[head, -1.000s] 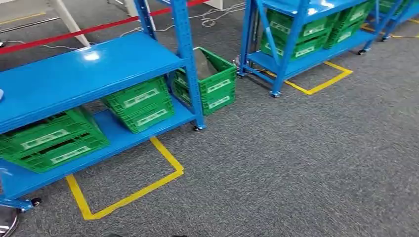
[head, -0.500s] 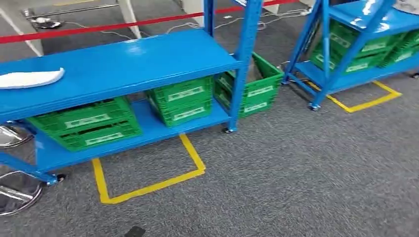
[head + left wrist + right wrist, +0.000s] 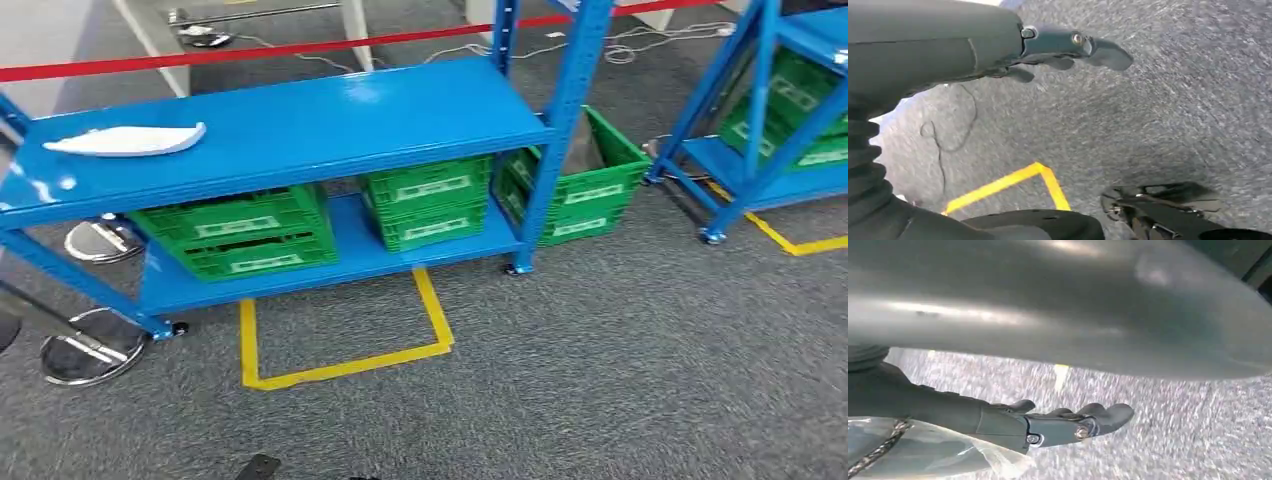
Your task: Take the parts from the cabinet and place them on the table.
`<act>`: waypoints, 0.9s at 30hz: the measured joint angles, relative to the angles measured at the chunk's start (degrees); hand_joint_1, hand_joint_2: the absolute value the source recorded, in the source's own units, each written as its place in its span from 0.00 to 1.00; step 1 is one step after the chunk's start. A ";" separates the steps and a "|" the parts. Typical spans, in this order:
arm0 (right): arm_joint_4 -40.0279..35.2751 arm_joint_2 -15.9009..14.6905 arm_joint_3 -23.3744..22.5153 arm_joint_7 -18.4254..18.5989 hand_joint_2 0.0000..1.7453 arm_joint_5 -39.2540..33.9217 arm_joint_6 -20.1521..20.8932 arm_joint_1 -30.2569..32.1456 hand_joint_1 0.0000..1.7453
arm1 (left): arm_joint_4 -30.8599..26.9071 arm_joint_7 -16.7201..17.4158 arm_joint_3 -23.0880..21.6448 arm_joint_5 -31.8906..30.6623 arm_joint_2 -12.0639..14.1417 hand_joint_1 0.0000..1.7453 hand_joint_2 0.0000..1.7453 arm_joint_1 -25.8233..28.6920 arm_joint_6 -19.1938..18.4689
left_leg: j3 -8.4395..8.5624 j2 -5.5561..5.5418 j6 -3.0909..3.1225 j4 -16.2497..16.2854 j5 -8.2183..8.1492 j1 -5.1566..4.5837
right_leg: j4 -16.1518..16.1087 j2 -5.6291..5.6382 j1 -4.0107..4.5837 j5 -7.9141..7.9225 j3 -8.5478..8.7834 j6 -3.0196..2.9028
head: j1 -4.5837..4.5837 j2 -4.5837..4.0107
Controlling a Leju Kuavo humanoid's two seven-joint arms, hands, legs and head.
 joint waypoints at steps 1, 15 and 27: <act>0.00 -0.02 0.00 0.46 0.00 0.02 -0.11 -0.08 0.00 | -0.02 0.00 0.07 -0.13 -0.02 0.00 1.00 0.01 -0.02 | 1.48 0.14 0.23 -2.88 2.16 -0.01 | 0.00 -0.69 0.09 -0.17 0.23 0.00 | -0.04 0.00; -0.02 -0.22 -1.55 5.45 1.00 -2.47 1.16 -0.09 0.00 | -0.07 -2.97 2.45 1.07 -0.52 0.00 1.00 0.24 0.00 | 8.43 0.93 3.56 -17.61 6.66 -0.55 | 17.92 2.94 0.18 -7.70 -8.90 3.07 | 0.66 0.00; -0.63 -1.70 0.56 7.26 1.00 -12.18 0.81 1.70 0.00 | -1.44 -2.58 -3.74 13.22 0.76 0.00 0.00 1.27 -2.16 | 5.37 -0.04 0.43 -8.99 0.82 -0.38 | 0.29 2.98 -0.10 1.18 -1.44 0.17 | -0.02 0.00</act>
